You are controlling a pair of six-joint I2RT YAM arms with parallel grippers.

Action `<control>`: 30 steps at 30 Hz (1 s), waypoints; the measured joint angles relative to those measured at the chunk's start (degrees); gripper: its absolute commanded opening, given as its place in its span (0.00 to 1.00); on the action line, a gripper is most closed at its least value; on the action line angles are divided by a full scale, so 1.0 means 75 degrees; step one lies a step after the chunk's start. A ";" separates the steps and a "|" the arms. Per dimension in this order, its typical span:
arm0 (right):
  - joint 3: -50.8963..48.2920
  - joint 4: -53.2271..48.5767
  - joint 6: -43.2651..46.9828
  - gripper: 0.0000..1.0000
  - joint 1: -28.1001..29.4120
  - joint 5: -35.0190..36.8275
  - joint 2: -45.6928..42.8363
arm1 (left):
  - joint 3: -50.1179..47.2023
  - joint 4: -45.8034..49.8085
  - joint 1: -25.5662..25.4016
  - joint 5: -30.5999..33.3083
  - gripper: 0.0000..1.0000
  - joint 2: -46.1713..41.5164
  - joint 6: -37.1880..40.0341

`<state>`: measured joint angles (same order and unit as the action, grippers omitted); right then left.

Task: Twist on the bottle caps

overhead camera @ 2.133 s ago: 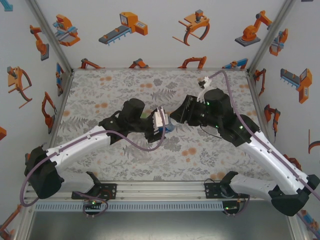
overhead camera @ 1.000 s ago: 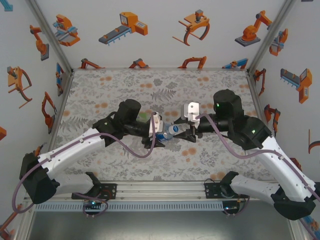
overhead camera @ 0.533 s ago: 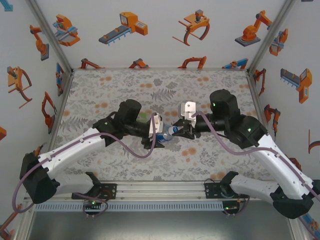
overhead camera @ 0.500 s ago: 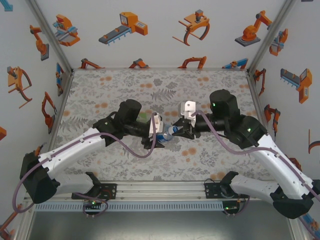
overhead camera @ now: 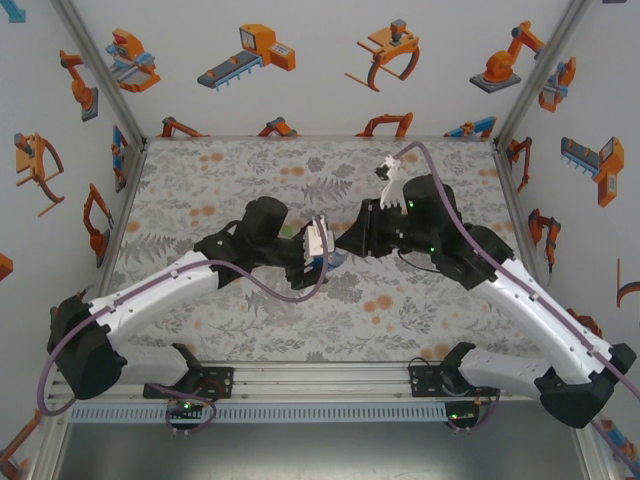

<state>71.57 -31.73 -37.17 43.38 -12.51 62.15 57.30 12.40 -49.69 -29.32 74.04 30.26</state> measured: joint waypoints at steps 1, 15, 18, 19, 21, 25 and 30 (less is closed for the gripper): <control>-0.0096 0.0055 -0.0446 0.00 -0.0009 0.0166 -0.0035 | 0.0000 -0.0026 0.0000 0.0064 0.00 0.0023 -0.0006; -0.0172 0.0143 -0.2279 0.48 -0.0047 0.0863 0.0347 | 0.0105 -0.0449 -0.0020 0.0723 0.00 0.0289 -0.0058; -0.0160 0.0099 -0.2279 0.47 -0.0096 0.0909 0.0440 | 0.0157 -0.0411 -0.0009 0.0749 0.00 0.0382 -0.0128; -0.0157 0.0093 -0.2279 0.47 -0.0102 0.0915 0.0460 | 0.0181 -0.0367 0.0000 0.0761 0.00 0.0399 -0.0143; -0.0131 0.0085 -0.2276 0.46 -0.0108 0.0947 0.0513 | 0.0242 -0.0289 0.0017 0.0793 0.00 0.0425 -0.0169; -0.0067 0.0058 -0.2276 0.44 -0.0111 0.1046 0.0592 | 0.0367 -0.0149 0.0050 0.0860 0.00 0.0469 -0.0256; 0.0125 -0.0070 -0.2183 0.35 -0.0108 0.1227 0.0717 | 0.0525 -0.0032 0.0085 0.0933 0.04 0.0583 -0.0370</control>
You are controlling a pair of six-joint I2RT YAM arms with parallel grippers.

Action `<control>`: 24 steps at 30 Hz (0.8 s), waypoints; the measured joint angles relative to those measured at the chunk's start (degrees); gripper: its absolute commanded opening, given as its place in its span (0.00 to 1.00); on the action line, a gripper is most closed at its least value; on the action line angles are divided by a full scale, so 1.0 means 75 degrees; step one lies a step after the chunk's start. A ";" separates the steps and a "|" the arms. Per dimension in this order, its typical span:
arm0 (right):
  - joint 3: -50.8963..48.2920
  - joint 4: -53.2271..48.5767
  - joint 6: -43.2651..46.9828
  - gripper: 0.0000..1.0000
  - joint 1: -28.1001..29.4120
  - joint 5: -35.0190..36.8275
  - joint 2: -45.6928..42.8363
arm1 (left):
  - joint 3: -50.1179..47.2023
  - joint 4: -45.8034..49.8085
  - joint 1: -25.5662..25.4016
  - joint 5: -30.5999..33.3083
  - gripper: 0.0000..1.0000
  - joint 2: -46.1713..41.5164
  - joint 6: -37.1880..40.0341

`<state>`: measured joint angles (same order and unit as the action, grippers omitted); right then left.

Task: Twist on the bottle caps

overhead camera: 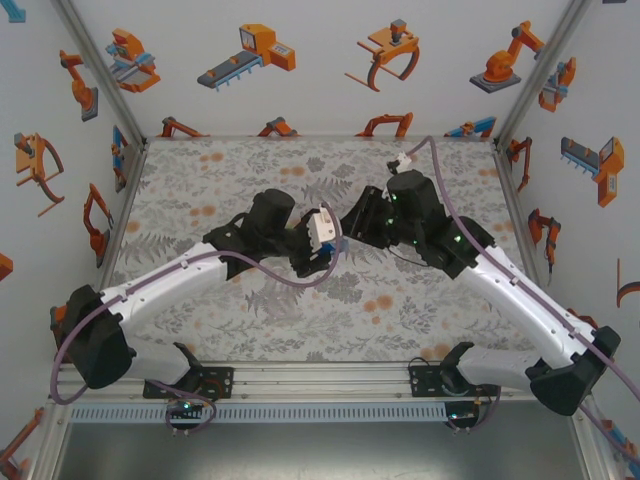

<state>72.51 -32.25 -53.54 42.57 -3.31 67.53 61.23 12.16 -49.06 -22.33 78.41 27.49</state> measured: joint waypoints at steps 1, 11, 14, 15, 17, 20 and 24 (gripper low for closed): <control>0.0047 -0.0035 0.0050 0.33 0.0000 0.0015 0.0026 | 0.0026 0.0029 0.0000 0.0006 0.06 0.0023 -0.0009; 0.0265 -0.0198 0.0265 0.18 -0.0009 0.0064 0.0149 | 0.0093 0.0058 0.0003 0.0038 0.67 0.0038 -0.0146; 0.0303 -0.0274 0.0452 0.16 -0.0076 0.0067 0.0169 | 0.0076 -0.0192 0.0012 0.0076 0.71 -0.0029 -0.0277; 0.0303 -0.0335 0.0551 0.16 -0.0119 0.0073 0.0198 | 0.0052 -0.0338 0.0035 0.0070 0.72 -0.0105 -0.0350; 0.0309 -0.0449 0.0749 0.16 -0.0254 0.0099 0.0268 | -0.0003 -0.0525 0.0099 0.0058 0.73 -0.0259 -0.0472; 0.0312 -0.0708 0.1142 0.15 -0.0539 0.0181 0.0408 | -0.0050 -0.0755 0.0291 0.0102 0.73 -0.0455 -0.0726; 0.0315 -0.1137 0.1807 0.14 -0.1037 0.0347 0.0676 | -0.0111 -0.0976 0.0612 0.0329 0.74 -0.0702 -0.1177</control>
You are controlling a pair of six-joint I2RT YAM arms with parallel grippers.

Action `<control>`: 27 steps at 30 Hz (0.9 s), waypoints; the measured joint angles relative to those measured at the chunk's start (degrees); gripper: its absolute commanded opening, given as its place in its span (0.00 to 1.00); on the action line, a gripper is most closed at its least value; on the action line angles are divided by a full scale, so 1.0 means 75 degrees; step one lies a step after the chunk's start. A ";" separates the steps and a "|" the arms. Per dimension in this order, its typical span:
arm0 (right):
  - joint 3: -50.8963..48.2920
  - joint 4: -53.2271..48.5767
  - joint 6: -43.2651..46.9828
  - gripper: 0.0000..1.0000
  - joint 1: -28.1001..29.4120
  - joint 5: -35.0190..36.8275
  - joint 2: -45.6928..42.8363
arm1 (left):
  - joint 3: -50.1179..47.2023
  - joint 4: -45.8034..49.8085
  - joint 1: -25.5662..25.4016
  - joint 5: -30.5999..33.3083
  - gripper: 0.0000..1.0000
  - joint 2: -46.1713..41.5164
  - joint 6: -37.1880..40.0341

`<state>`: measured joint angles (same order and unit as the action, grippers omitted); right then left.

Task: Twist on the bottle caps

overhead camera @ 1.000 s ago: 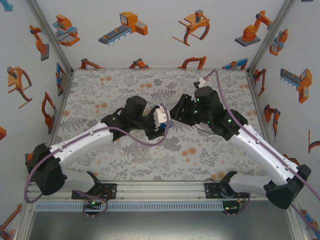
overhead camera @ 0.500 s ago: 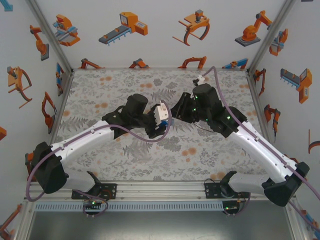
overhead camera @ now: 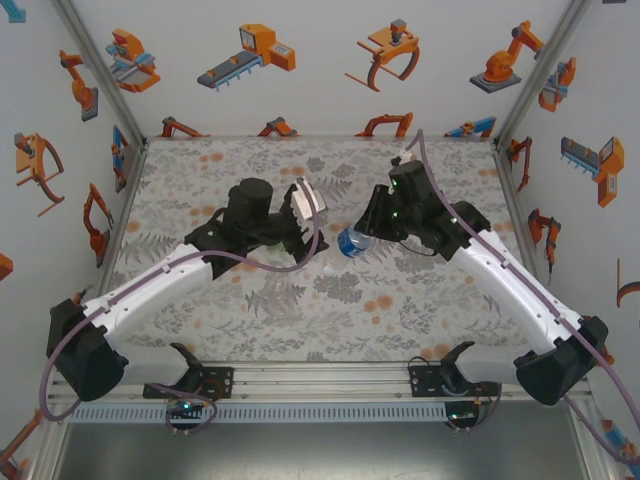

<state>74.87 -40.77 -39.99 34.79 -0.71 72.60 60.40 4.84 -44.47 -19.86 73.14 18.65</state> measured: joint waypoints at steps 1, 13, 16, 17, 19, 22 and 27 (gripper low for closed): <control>0.0023 -0.0079 0.0169 0.14 -0.0082 0.0064 0.0076 | -0.0029 -0.0009 0.0058 0.0061 0.75 -0.0058 -0.0102; 0.1425 -0.0323 0.2422 0.14 -0.1469 0.0778 0.2154 | -0.0192 0.0810 0.0752 0.1309 0.76 -0.0536 -0.2136; 0.2020 -0.0242 0.2978 0.12 -0.1702 0.0921 0.2923 | -0.0370 0.1026 0.0860 0.1620 0.78 -0.0842 -0.2567; 0.2200 -0.0224 0.3144 0.12 -0.1734 0.0988 0.3142 | -0.0437 0.1096 0.0892 0.1708 0.78 -0.0965 -0.2678; 0.2500 -0.0128 0.3427 0.10 -0.1763 0.1064 0.3547 | -0.0533 0.1265 0.0947 0.1833 0.76 -0.1166 -0.2908; 0.3005 -0.0044 0.3736 0.08 -0.1807 0.1105 0.4115 | -0.0664 0.1422 0.1040 0.1999 0.76 -0.1326 -0.3246; 0.4103 0.0064 0.3966 0.08 -0.2014 0.1046 0.5155 | -0.1058 0.1649 0.1084 0.2285 0.75 -0.1515 -0.3751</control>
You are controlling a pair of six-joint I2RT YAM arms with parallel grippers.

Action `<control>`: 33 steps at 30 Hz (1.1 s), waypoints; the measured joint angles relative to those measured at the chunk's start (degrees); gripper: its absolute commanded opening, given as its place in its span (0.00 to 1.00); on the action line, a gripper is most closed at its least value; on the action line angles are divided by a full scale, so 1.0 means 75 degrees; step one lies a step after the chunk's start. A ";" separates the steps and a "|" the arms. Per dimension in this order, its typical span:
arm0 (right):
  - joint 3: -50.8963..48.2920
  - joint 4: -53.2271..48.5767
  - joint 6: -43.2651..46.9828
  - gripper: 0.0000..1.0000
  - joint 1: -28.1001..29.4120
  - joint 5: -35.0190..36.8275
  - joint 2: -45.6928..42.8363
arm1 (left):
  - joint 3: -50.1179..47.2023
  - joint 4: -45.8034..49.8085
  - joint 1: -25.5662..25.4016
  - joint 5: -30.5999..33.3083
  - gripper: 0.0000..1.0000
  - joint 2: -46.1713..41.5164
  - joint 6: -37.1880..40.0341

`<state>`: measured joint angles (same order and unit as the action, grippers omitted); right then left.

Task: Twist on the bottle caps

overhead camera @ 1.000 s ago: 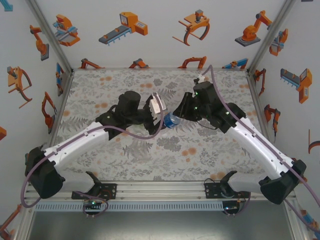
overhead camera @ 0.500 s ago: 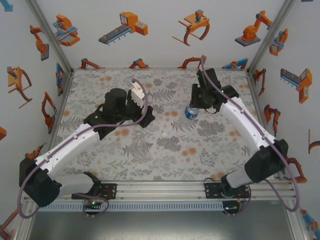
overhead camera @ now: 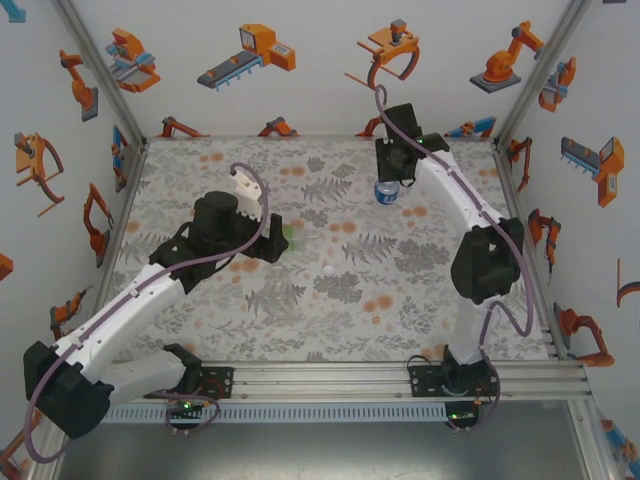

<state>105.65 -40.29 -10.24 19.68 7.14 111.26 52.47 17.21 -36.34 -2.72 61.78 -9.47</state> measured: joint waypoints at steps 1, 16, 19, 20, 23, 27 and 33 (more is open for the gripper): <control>0.0187 0.0029 0.0038 0.08 -0.0055 -0.0009 0.0187 | -0.0061 0.0035 0.0000 0.0035 0.75 -0.0032 -0.0061; 0.0880 0.0038 0.0146 0.36 -0.0280 -0.0213 0.1081 | -0.0670 0.0090 0.0000 0.0248 0.74 -0.0784 -0.0723; 0.0880 0.0035 0.0140 0.43 -0.0280 -0.0227 0.1081 | -0.0670 0.0087 0.0000 0.0248 0.74 -0.0784 -0.0746; 0.0880 0.0038 0.0128 0.44 -0.0280 -0.0224 0.1078 | -0.0670 0.0087 0.0000 0.0248 0.74 -0.0769 -0.0749; 0.0880 0.0035 0.0137 0.48 -0.0280 -0.0227 0.1078 | -0.0670 0.0090 0.0000 0.0248 0.74 -0.0708 -0.0766; 0.0880 0.0035 0.0137 0.50 -0.0280 -0.0227 0.1075 | -0.0670 0.0099 0.0000 0.0251 0.74 -0.0618 -0.0831; 0.0895 -0.0020 0.0137 0.50 -0.0280 -0.0227 0.0968 | -0.0667 0.0204 0.0000 0.0446 0.75 -0.0560 -0.0973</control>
<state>112.36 -40.45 -9.21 17.58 5.43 118.52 47.46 18.74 -36.34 0.62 57.58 -16.78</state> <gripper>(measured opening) 0.499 0.744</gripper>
